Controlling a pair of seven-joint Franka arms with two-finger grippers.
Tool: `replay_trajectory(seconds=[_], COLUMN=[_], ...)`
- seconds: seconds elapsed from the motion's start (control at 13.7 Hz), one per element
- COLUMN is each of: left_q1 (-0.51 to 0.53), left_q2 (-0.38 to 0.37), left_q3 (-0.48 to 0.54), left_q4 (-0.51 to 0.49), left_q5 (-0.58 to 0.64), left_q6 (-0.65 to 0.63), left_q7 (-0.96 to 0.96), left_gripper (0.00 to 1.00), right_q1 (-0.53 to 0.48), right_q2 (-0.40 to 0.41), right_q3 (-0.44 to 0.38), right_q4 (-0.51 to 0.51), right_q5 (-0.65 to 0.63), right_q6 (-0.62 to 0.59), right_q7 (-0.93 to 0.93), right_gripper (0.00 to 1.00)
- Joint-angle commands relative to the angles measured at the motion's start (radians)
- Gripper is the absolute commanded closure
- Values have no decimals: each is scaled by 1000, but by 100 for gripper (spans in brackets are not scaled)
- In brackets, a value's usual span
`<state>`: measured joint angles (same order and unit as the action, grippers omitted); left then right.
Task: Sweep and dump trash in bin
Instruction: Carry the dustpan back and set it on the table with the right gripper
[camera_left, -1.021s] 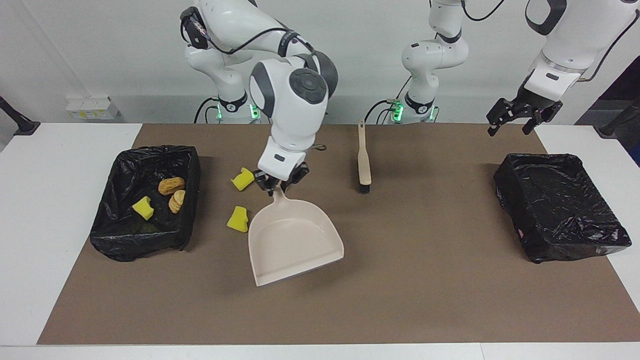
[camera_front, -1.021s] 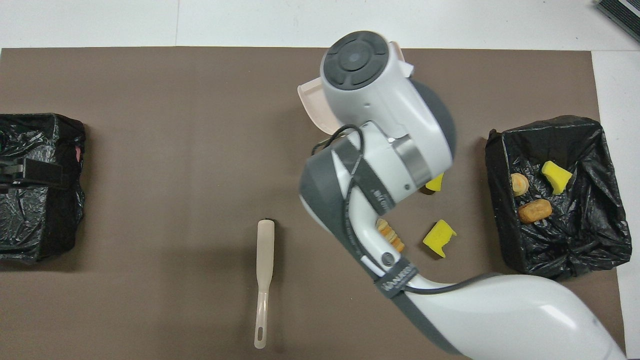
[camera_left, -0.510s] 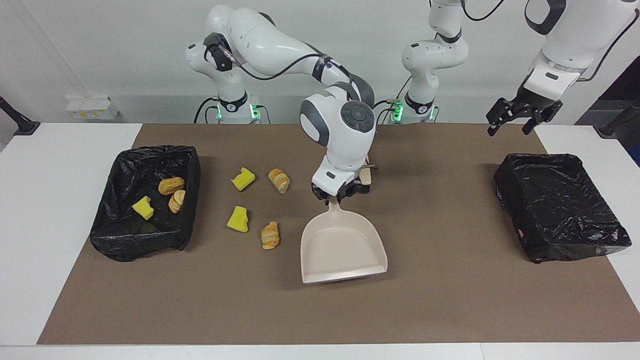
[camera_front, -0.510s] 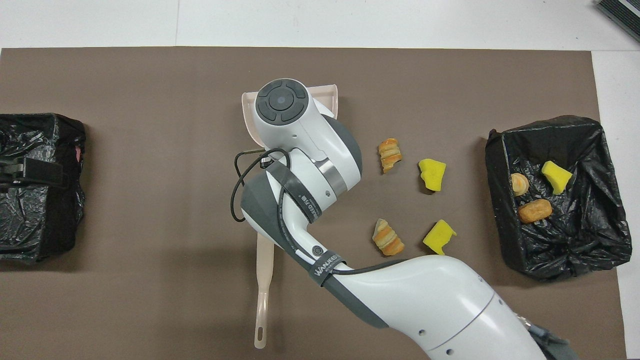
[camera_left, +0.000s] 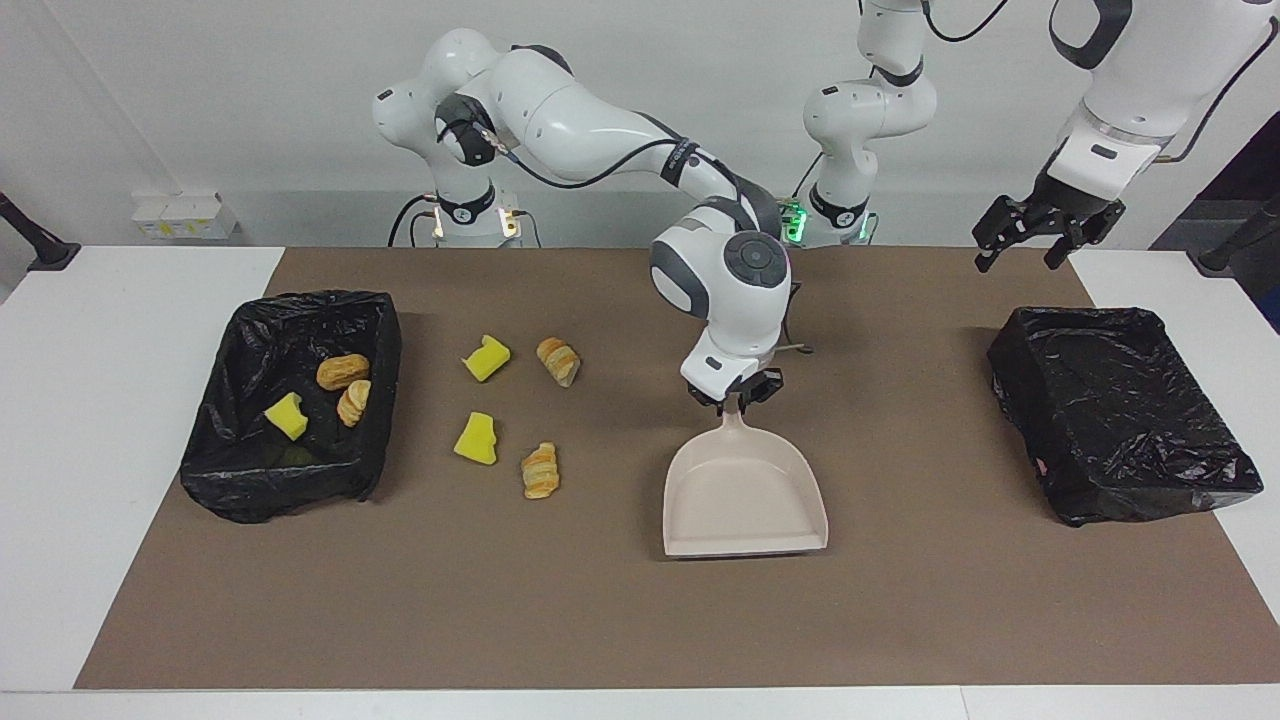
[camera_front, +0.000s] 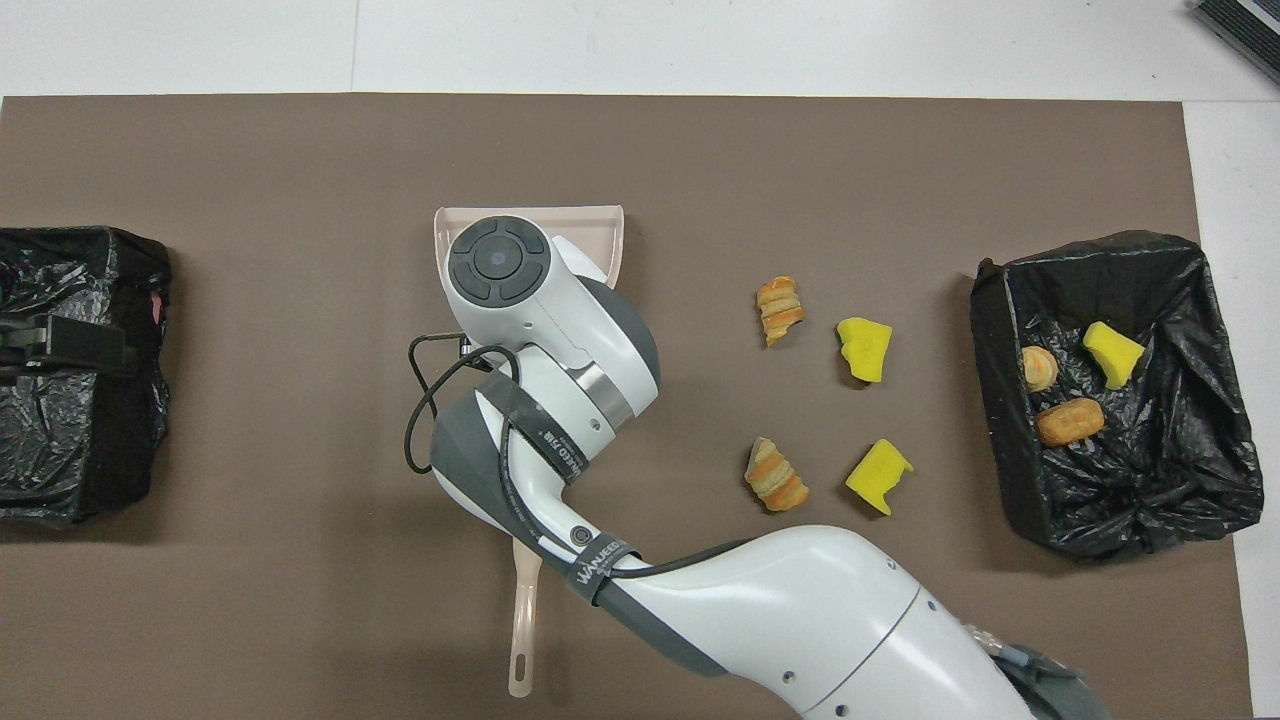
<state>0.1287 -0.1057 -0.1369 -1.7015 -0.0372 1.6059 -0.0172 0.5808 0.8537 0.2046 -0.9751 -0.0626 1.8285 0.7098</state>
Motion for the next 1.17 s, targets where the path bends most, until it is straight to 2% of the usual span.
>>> replay_trajectory(seconds=[0.0, 0.07, 0.15, 0.22, 0.51, 0.66, 0.88, 1.09], left_q1=[12, 12, 12, 12, 8, 11, 11, 9], left_q2=[6, 6, 6, 6, 6, 6, 4, 6], left_q3=[-9, -9, -10, -9, -10, -10, -10, -10], left_q4=[17, 17, 17, 17, 17, 17, 17, 17], left_q5=[7, 7, 7, 7, 7, 7, 7, 7], left_q6=[-15, -15, -15, -15, -18, -18, -20, -17], left_q7=[11, 11, 11, 11, 11, 11, 11, 11], left_gripper=[0, 0, 0, 0, 0, 0, 0, 0], right_q1=[-19, -24, -26, -24, -29, -27, -13, 30], right_q2=[18, 16, 16, 13, -7, -54, -214, -343], right_q3=[16, 18, 19, 16, 16, 18, 18, 35], right_q4=[27, 26, 26, 26, 18, 1, -192, -405], right_q5=[39, 40, 40, 38, 40, 52, 52, 84], right_q6=[12, 8, 6, 6, 0, -5, -20, -5], right_q7=[13, 13, 13, 13, 14, 25, 101, 204], right_gripper=[99, 78, 71, 61, 44, 38, 22, 22])
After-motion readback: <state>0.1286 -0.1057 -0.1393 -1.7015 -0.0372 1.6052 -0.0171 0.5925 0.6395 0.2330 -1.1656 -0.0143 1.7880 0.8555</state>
